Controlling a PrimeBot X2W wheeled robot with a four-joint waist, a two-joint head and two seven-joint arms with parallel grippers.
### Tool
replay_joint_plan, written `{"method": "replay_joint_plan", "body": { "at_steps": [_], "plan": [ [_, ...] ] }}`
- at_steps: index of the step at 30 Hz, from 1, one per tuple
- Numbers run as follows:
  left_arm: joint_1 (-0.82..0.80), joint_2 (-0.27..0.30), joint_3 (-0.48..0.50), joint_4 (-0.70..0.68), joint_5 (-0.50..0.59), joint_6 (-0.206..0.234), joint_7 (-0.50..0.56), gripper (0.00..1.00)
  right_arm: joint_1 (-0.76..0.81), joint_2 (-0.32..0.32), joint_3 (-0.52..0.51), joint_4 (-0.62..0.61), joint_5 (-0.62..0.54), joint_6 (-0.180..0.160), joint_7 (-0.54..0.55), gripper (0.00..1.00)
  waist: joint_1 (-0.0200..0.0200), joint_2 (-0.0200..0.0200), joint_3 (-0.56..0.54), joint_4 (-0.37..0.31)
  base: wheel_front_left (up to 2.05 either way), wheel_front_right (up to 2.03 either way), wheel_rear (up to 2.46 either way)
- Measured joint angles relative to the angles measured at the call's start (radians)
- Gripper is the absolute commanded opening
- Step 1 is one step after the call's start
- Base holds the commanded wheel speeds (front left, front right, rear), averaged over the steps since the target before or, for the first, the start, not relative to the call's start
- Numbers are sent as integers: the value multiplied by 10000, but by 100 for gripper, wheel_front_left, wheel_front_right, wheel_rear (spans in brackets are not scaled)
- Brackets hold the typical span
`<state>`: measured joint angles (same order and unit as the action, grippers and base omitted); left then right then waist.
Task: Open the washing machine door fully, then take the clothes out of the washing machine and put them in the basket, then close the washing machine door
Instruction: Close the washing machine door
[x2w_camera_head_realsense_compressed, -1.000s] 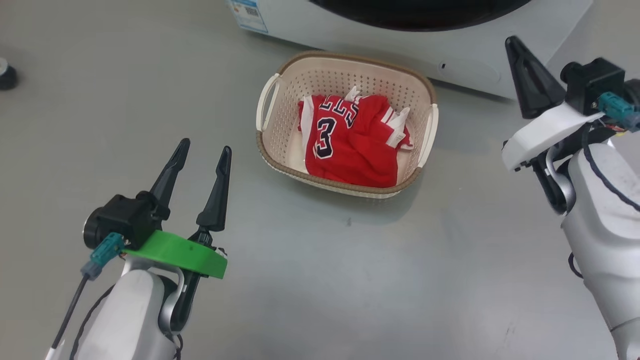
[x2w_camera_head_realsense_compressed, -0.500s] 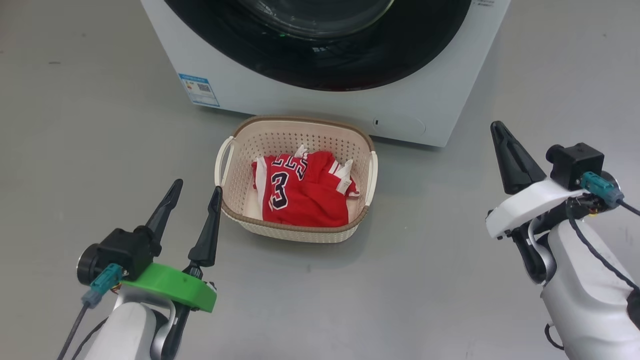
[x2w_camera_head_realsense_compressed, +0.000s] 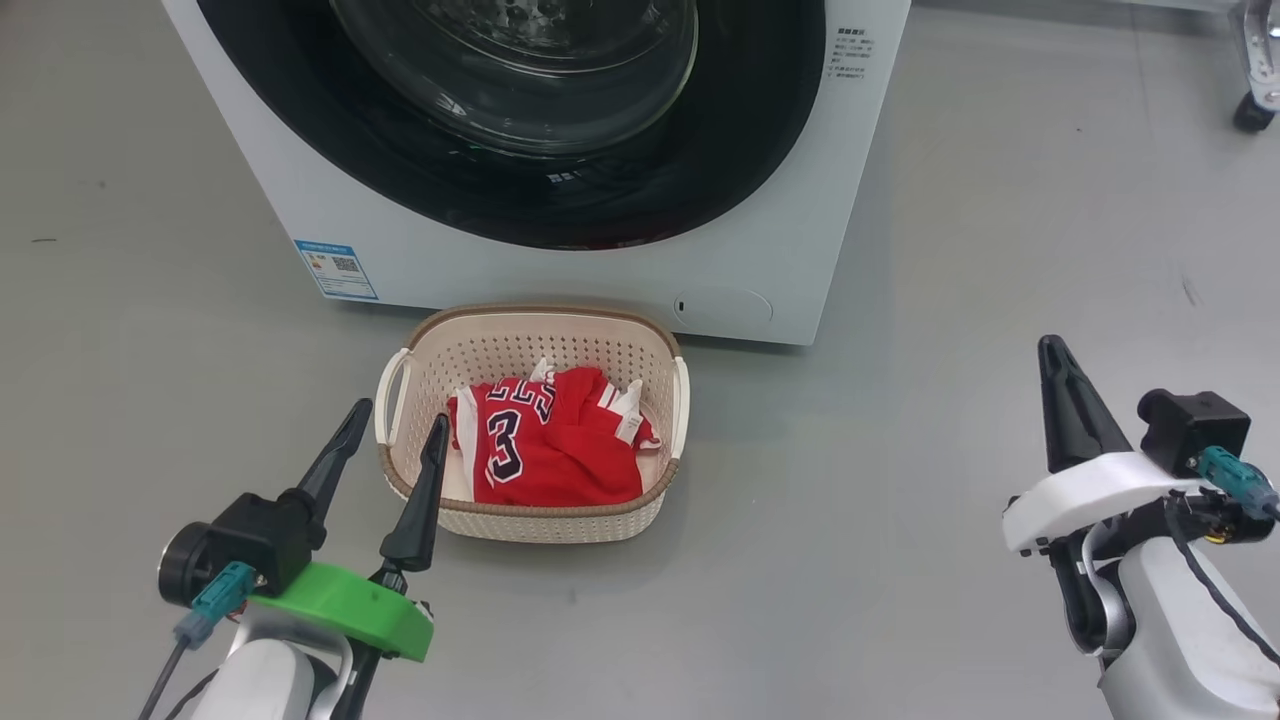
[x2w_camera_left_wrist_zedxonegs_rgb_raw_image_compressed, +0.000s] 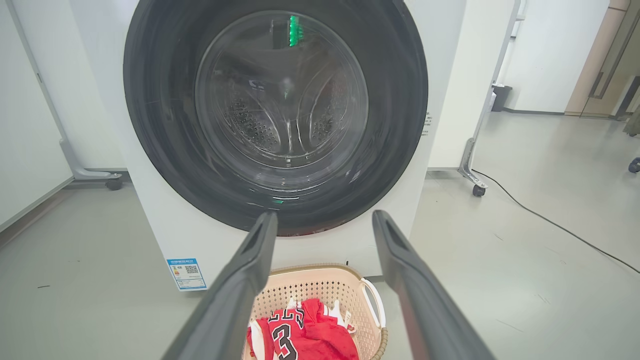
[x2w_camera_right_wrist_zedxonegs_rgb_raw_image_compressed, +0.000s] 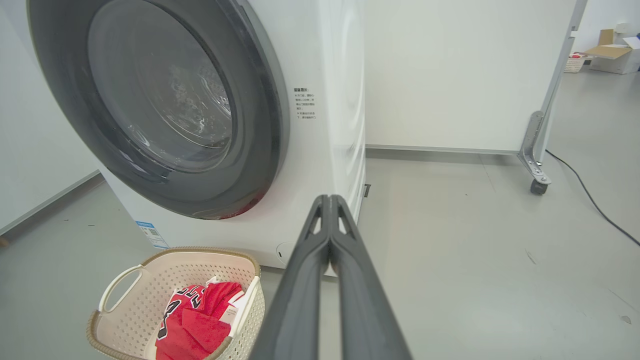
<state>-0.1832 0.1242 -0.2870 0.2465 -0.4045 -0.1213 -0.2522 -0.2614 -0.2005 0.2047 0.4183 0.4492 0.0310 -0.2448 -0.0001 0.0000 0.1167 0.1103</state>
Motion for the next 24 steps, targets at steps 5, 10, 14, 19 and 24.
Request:
{"method": "replay_joint_plan", "body": {
  "at_steps": [5, 10, 14, 19, 24],
  "plan": [
    [126, 13, 314, -140, 0, 0, 0, 100, 213, 84, -332, -838, -4, -167, -31, 100, 0, 0, -46, -173, 0, 0, 0],
    [239, 8, 430, -198, 0, 0, 0, 100, 585, 228, -548, -1379, -4, -236, -75, 100, 0, 0, -49, -365, 0, 0, 0],
    [244, -17, 447, -226, 0, 0, 0, 100, 919, 242, -698, -1651, -10, -263, -75, 100, 0, 0, -61, -439, 0, 0, 0],
    [251, -61, 596, -282, 0, 0, 0, 100, 1299, 318, -819, -2046, -40, -339, -75, 100, 0, 0, -64, -501, 0, 0, 0],
    [278, -79, 635, -282, 13, 0, 0, 100, 1627, 416, -857, -2320, -134, -339, -75, 100, 0, 0, -80, -566, 0, 0, 0]
  ]
}}
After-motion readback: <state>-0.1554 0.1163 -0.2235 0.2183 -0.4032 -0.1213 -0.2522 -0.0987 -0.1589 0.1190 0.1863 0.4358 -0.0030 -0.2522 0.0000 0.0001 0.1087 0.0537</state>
